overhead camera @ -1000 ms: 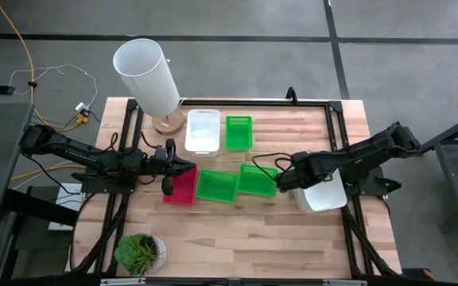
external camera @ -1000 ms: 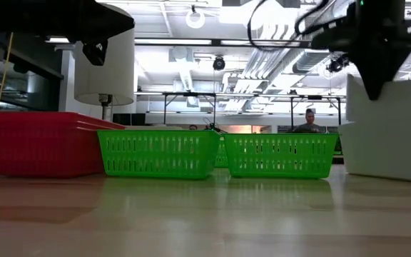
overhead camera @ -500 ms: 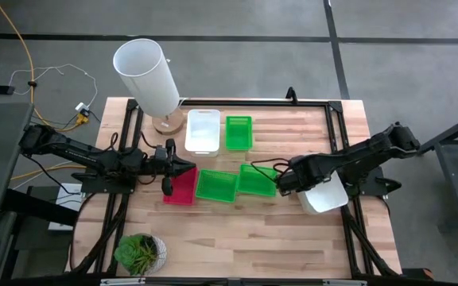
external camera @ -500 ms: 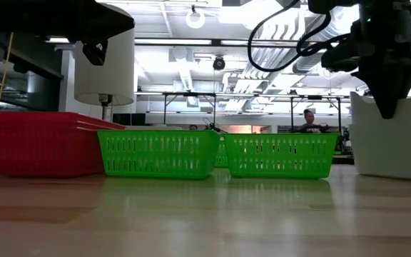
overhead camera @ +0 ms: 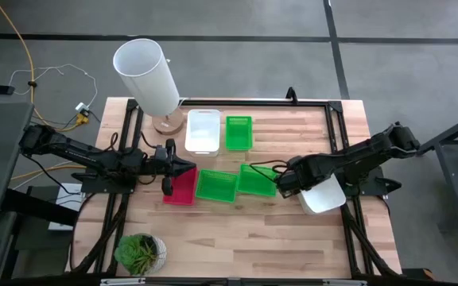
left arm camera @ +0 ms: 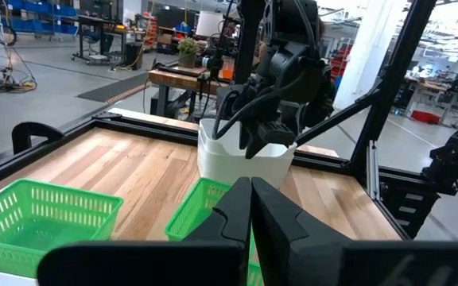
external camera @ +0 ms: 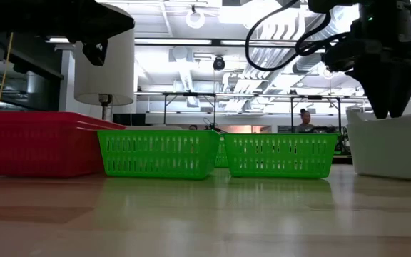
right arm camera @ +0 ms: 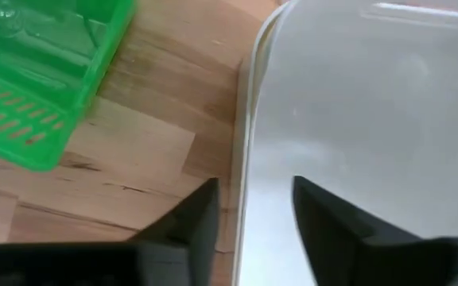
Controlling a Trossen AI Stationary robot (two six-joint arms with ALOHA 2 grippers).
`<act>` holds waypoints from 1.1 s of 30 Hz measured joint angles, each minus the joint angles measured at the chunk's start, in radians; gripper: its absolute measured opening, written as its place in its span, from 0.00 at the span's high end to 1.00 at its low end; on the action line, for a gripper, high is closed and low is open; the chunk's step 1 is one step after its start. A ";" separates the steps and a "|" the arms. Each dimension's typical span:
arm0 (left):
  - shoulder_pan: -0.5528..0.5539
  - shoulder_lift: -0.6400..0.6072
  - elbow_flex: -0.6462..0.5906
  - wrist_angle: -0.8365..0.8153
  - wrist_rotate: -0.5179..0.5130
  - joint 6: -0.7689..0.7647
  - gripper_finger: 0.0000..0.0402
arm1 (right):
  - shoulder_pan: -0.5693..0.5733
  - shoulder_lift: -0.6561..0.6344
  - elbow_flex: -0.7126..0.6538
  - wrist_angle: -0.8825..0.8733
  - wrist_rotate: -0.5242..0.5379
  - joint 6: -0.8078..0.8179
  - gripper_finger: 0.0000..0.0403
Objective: Stack baskets by color
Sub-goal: Stack the top white bin on top of the bottom white bin
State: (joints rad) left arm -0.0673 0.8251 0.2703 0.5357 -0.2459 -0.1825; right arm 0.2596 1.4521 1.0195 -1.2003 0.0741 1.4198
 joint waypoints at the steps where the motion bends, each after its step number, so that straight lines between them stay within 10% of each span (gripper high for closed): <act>1: 0.000 0.000 0.000 0.000 0.000 0.001 1.00 | 0.000 0.000 0.000 -0.001 -0.001 -0.011 0.59; 15: 0.000 0.000 0.000 0.000 0.000 0.001 1.00 | 0.051 -0.070 0.009 -0.018 -0.006 -0.150 0.36; 23: 0.000 0.000 0.000 0.004 -0.001 0.001 1.00 | 0.116 -0.157 0.086 0.165 0.392 -0.319 0.36; 33: 0.000 0.000 0.000 0.016 -0.001 0.002 1.00 | -0.108 -0.124 0.085 0.260 0.524 -0.733 0.36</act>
State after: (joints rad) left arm -0.0669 0.8249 0.2703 0.5514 -0.2466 -0.1810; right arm 0.1512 1.3281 1.1049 -0.9399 0.5976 0.6864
